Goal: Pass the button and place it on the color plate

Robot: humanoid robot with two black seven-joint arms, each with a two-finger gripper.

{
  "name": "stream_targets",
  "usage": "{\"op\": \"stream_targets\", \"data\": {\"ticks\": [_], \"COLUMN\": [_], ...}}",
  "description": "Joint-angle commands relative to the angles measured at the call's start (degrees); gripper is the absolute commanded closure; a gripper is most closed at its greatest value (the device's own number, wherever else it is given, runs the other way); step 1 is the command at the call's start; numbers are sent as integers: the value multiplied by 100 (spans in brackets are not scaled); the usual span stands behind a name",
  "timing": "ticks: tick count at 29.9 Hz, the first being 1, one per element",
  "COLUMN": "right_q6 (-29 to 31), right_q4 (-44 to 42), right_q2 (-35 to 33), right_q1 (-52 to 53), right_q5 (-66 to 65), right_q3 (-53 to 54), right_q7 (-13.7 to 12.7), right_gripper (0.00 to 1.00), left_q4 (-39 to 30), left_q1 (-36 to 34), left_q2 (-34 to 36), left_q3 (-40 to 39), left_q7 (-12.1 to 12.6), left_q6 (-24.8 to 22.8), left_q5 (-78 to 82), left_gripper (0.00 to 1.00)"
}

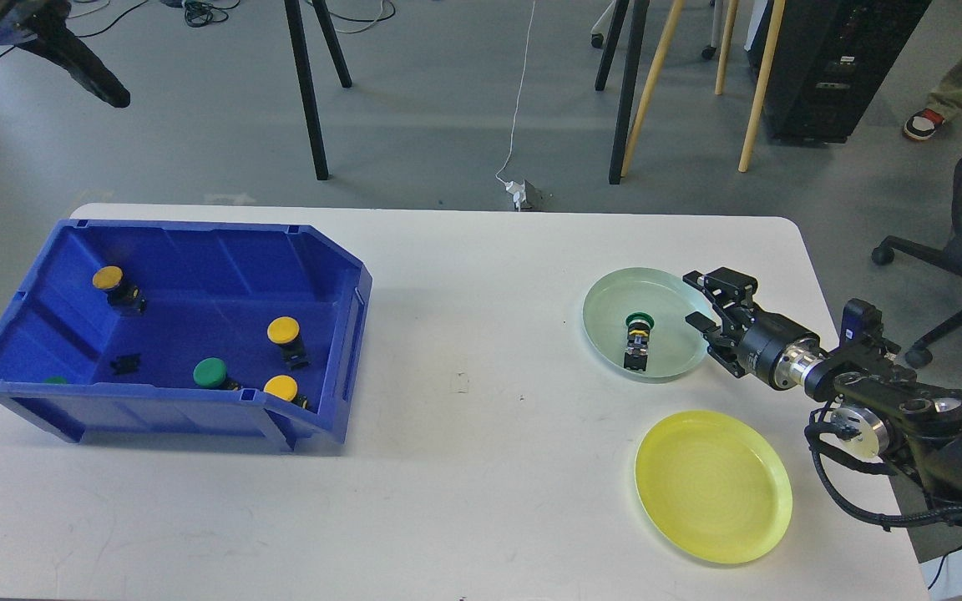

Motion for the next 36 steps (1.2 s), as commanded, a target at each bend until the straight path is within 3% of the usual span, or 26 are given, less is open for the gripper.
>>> {"op": "stream_targets", "data": {"ticks": [1, 7, 16, 25, 30, 33, 36], "right_q6": [8, 693, 764, 764, 773, 764, 773], "right_q4": [15, 296, 534, 543, 543, 552, 560], "right_q2": [-160, -1030, -1523, -1681, -1681, -1681, -1672], "right_q1": [23, 15, 199, 261, 261, 261, 261], "right_q5": [39, 39, 57, 48, 39, 39, 39], "right_q3": [222, 1250, 1497, 1480, 1471, 1462, 1453], "right_q7": [0, 0, -5, -14, -58, -101, -128], "right_gripper": [23, 21, 21, 21, 21, 21, 21], "left_q4": [-26, -280, -1098, -1784, -2013, -1899, -1347], "left_q1": [72, 310, 503, 1434, 1952, 2225, 2410], "left_q2": [144, 820, 1761, 2236, 2184, 1772, 1219], "left_q3": [78, 902, 2309, 2468, 2460, 2468, 2460], "left_q7": [-74, -21, -56, -30, 23, 67, 67], "left_q6": [0, 0, 0, 0, 0, 0, 0], "left_q5": [7, 472, 1939, 3223, 3909, 4190, 4349], "left_gripper": [0, 1, 1, 1, 1, 1, 1]}}
